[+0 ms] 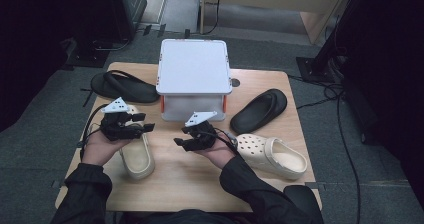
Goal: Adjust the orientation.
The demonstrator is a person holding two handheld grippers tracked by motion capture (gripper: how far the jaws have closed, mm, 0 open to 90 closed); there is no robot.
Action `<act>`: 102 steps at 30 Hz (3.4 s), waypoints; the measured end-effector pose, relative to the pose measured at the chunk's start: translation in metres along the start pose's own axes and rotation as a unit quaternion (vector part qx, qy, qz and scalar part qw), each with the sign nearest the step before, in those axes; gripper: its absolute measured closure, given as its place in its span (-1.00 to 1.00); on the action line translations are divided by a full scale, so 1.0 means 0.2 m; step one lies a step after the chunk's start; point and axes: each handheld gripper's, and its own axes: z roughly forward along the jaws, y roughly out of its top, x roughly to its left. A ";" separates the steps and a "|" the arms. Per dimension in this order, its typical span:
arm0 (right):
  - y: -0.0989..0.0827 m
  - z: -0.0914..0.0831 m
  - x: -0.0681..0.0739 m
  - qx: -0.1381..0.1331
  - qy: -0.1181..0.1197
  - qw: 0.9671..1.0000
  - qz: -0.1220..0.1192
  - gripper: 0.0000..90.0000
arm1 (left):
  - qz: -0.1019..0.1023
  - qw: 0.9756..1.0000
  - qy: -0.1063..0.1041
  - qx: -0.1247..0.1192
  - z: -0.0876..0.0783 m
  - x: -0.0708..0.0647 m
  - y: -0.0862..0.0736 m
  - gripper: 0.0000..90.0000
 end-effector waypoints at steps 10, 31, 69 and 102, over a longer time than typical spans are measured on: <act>0.08 0.09 0.02 -0.003 0.012 1.000 -0.004 0.09 | -0.003 1.000 -0.001 -0.005 -0.04 0.05 0.00 -0.09; 0.24 0.39 0.14 -0.021 0.034 0.999 -0.010 0.07 | -0.021 0.999 0.012 -0.035 -0.16 0.14 -0.01 -0.12; 0.27 0.33 0.12 -0.002 0.017 0.999 0.031 0.78 | -0.009 0.998 0.038 -0.056 -0.19 0.15 -0.03 -0.07; -0.12 -0.15 -0.01 -0.027 -0.015 0.995 0.097 0.79 | -0.019 0.999 -0.011 -0.035 0.02 0.09 -0.07 0.03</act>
